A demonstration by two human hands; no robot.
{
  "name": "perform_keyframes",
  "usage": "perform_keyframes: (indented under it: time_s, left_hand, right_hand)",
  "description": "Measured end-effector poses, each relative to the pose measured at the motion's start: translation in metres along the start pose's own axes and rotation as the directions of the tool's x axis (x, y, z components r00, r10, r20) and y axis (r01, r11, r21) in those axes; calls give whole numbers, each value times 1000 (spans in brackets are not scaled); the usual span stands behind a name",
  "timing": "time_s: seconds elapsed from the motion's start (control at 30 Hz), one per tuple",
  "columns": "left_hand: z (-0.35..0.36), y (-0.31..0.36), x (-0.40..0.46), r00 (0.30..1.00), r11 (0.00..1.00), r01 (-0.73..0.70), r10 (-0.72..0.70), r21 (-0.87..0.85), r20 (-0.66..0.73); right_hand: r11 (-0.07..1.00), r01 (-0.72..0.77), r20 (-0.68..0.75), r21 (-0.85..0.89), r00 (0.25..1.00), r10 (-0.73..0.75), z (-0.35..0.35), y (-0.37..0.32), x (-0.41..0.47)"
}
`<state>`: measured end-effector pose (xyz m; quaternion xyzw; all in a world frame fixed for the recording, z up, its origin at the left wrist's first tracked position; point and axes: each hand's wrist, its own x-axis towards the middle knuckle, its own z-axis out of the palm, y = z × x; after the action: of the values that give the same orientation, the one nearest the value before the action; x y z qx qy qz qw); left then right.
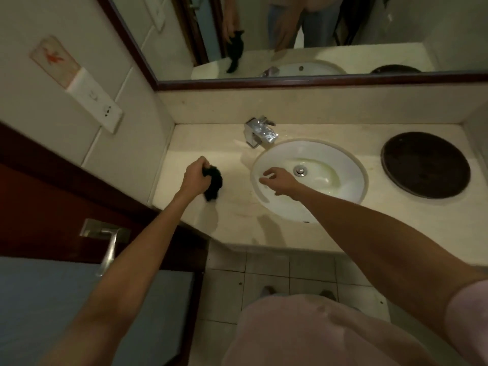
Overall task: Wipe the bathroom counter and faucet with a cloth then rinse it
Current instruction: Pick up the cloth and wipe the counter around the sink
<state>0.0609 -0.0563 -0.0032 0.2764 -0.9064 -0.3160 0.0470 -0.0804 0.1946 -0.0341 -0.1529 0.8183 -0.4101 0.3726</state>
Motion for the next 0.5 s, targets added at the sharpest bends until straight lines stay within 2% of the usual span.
perform_keyframes:
  time_s: [0.07, 0.17, 0.27, 0.33, 0.4, 0.47, 0.5]
  left_hand:
    - [-17, 19, -5, 1000, 985, -14, 11, -172, -21]
    - [-32, 44, -20, 1000, 911, -6, 8, -413, 3]
    - [-30, 48, -34, 997, 863, -9, 49, -505, 67]
    - [-20, 39, -43, 979, 879, -32, 122, -475, 160]
    - [-9, 25, -49, 956, 938, -87, 174, -335, 238]
    - [1, 7, -52, 945, 980, -115, 159, -165, 286]
    - [5, -3, -54, 941, 986, -115, 146, -118, 305]
  right_hand:
    - [969, -79, 143, 236, 989, 46, 20, -22, -3]
    - [869, -173, 301, 463, 953, 30, 47, -47, -10]
    - [681, -258, 357, 685, 934, -4, 71, -54, -8]
    - [544, -293, 362, 786, 932, -21, 81, -53, -8]
    - [447, -322, 361, 835, 933, -3, 89, -46, -10]
    - [459, -323, 334, 828, 941, 59, 95, -34, -7]
    - [506, -322, 312, 800, 944, 107, 96, -27, -1]
